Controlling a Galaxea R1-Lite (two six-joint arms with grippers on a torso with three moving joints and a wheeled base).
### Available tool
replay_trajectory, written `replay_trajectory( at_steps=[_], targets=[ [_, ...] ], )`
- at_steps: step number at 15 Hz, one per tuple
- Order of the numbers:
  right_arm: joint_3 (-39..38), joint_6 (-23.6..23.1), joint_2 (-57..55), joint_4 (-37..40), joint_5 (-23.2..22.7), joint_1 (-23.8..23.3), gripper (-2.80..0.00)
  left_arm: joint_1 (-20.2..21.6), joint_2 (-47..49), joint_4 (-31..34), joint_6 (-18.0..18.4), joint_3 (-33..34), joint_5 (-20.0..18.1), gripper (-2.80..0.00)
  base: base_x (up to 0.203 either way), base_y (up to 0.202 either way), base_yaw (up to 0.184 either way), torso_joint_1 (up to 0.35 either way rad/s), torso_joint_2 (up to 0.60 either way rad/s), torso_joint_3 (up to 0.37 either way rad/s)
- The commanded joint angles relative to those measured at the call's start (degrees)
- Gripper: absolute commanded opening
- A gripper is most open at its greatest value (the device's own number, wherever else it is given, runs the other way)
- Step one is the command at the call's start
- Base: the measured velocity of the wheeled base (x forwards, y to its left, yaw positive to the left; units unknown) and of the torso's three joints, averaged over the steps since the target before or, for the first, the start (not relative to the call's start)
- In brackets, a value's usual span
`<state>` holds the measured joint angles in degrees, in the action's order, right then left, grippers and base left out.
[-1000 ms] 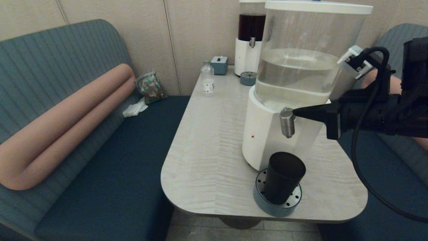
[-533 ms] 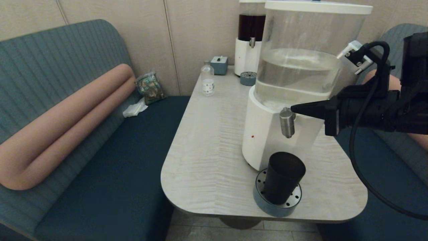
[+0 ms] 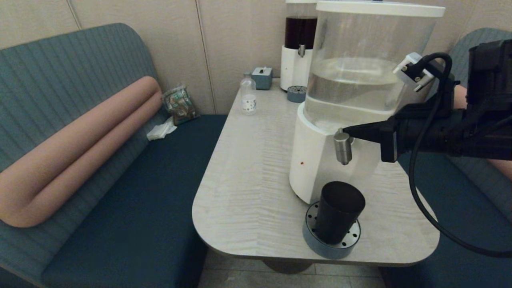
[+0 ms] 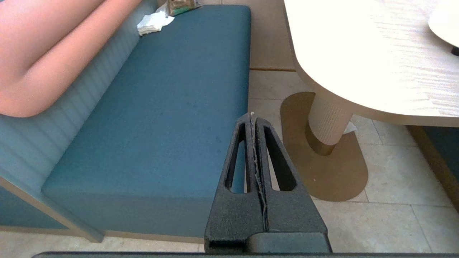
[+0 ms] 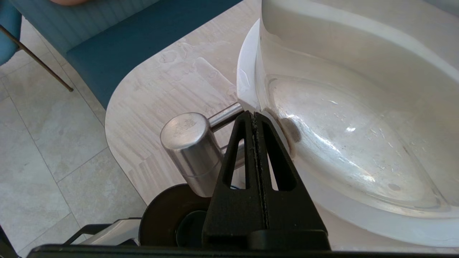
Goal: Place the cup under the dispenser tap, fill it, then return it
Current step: Turn on the faucet
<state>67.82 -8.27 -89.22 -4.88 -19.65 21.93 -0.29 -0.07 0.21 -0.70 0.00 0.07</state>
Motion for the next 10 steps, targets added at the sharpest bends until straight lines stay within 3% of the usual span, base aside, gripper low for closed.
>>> replay_trajectory(
  at_steps=[1,10],
  targets=[
    [0.3,-0.14,-0.58,-0.1,-0.39,0.13,-2.8,0.03,0.07,-0.03,0.0,0.0,0.01,-2.8,0.0,0.0,0.0,0.0,0.0,0.0],
    [0.99,-0.35,-1.13,-0.05,-1.21,1.07,-2.8,0.03,0.07,-0.03,0.0,0.0,0.01,-2.8,0.0,0.0,0.0,0.0,0.0,0.0]
  ],
)
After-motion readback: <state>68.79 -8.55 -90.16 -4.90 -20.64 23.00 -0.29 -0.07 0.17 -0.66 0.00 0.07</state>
